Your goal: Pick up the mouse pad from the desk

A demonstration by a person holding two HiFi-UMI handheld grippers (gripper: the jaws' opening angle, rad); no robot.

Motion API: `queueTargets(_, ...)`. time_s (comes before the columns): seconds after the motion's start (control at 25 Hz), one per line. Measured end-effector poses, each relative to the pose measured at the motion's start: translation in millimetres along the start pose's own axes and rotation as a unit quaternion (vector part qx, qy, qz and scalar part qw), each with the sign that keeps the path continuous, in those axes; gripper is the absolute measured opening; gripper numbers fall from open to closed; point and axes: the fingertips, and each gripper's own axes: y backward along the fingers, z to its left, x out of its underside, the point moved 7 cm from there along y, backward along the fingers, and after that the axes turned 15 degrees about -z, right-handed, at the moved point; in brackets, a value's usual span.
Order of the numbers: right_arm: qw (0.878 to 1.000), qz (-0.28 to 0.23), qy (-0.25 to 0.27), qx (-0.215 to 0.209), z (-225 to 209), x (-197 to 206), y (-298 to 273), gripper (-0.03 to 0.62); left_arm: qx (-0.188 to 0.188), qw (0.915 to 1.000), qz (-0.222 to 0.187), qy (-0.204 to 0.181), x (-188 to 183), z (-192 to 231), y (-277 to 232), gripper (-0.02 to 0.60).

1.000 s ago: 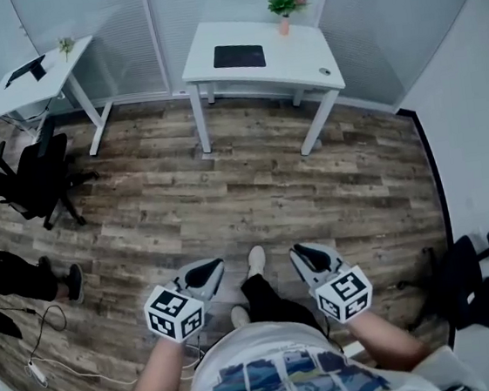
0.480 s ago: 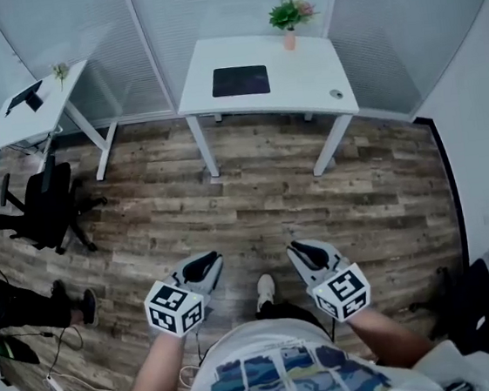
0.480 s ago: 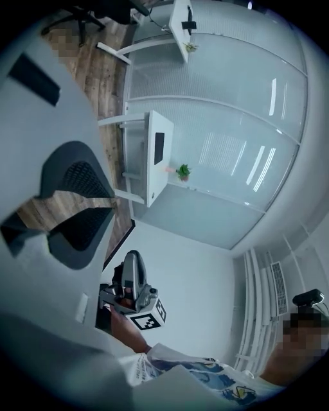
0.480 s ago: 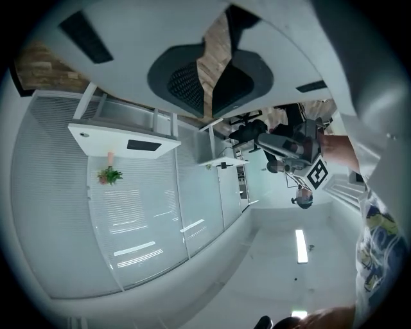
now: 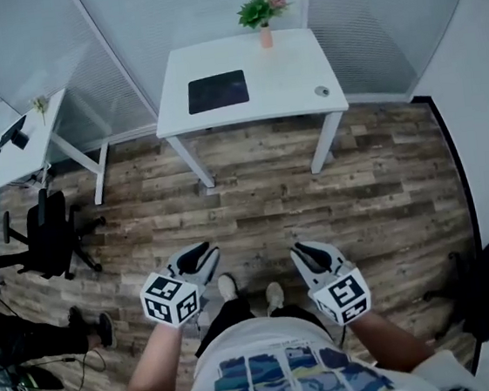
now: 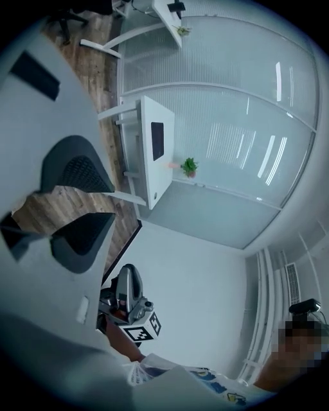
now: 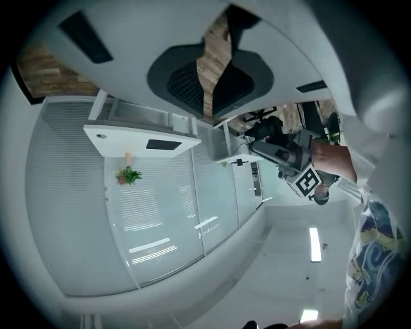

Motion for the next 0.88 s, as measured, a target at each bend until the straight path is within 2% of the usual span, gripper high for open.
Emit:
queueTargets(0.16, 1.000, 0.012, -0.003, 0.016, -19.5, 4.9, -5.5, 0.041, 0.002, 0.9998, -0.012, -0.018, -14.1, 14.6, -36.4, 0.083)
queueTargets(0.32, 1.000, 0.016, 0.005, 0.026, -33.4, -1.7, -36.6, 0.043, 0.010, 0.9994, -0.026, -0.020, -27.4, 44.1, -62.8, 0.083)
queueTargets(0.56, 0.999, 0.003, 0.029, 0.033, -58.4, -17.8, -99.3, 0.046, 0.023, 0.9990, -0.039, 0.001, -49.0, 110.5, -102.4, 0.083)
queueTargets(0.88, 0.998, 0.012, 0.030, 0.045, -85.1, -39.1, -205.5, 0.052, 0.030, 0.9990, -0.032, 0.002, -80.1, 212.9, -153.0, 0.104)
